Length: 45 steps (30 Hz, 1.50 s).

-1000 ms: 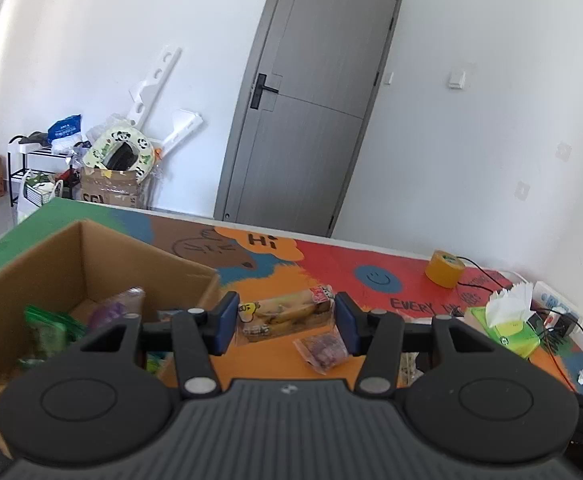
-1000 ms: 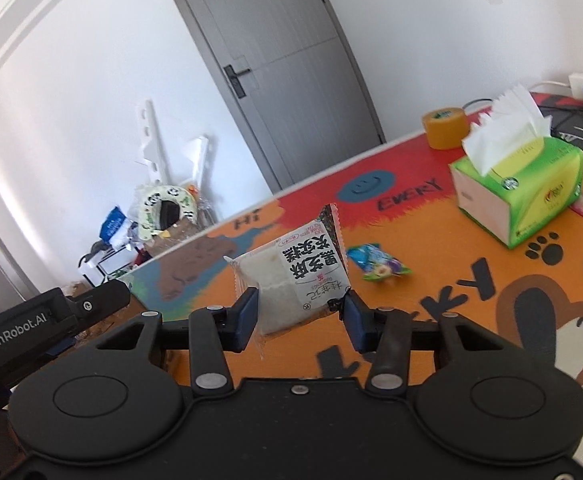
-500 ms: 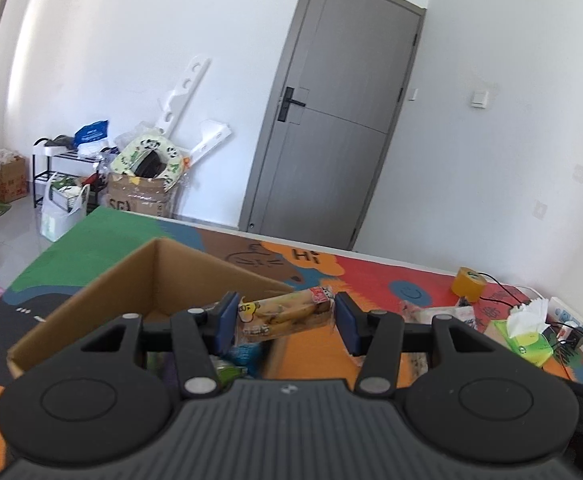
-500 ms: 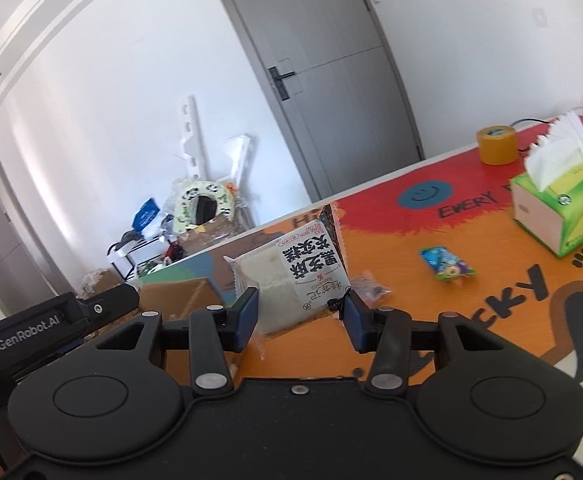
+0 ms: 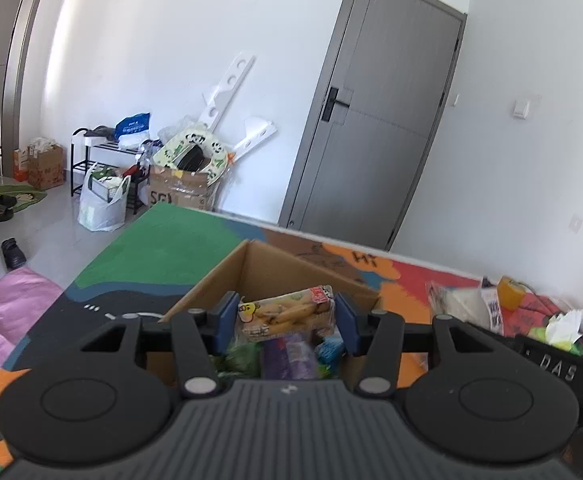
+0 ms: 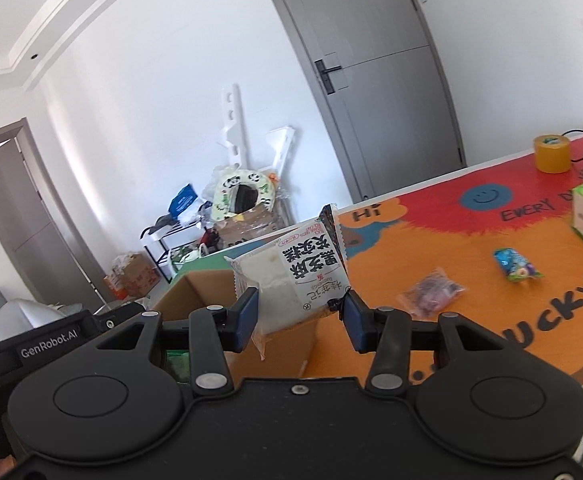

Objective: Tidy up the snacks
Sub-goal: 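Carry the pastry and white bread pack over the box while opening the left tool, then lower the white bread pack into the box and open the right tool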

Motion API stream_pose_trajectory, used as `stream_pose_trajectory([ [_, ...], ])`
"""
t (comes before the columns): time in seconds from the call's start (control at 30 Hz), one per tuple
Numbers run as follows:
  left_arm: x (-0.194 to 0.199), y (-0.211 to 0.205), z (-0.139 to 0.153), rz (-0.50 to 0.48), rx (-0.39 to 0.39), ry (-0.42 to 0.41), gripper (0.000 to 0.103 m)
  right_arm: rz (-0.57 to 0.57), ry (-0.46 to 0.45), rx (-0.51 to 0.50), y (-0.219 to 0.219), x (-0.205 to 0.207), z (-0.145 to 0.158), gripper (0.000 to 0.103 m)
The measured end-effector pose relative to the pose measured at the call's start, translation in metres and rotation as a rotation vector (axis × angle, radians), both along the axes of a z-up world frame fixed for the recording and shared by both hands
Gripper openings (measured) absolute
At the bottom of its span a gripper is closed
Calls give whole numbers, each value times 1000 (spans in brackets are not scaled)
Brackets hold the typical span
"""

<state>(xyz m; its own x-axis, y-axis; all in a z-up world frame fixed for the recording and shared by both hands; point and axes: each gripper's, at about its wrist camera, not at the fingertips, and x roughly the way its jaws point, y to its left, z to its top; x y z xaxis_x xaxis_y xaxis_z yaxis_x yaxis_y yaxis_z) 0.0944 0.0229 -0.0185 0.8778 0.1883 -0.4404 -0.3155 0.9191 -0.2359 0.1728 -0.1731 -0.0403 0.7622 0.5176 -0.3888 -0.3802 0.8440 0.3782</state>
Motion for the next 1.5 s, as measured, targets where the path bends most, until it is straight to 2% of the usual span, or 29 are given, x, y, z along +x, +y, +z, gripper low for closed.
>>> stream_pose_trajectory([
  [0.23,-2,18,-9,21,-17,76,54,39,-10,-15,22,-5,4,46],
  [0.3,-2,22,-10,25,-31,116,60,48,-10,-18,26,-6,4,46],
  [0.37,-5,24,-10,29,-27,128,76,58,-8,-24,31,-8,4,46],
  [0.4,-7,27,-9,44,-22,122,79,64,-4,-26,34,-8,4,46],
  [0.6,-21,43,-5,83,-49,87,79,105,-8,-37,51,-16,6,46],
  [0.93,-37,74,-4,159,-77,74,80,180,19,-48,80,-25,5,47],
  [0.97,-37,75,-4,164,-81,74,80,204,25,-45,82,-26,5,48],
  [1.03,-38,79,-3,170,-87,70,80,233,40,-46,85,-28,5,57],
  [1.23,-34,74,-3,155,-93,68,80,180,34,-38,71,-26,10,60],
  [1.5,-19,54,-12,88,-95,89,80,82,65,-44,41,-17,-2,60],
])
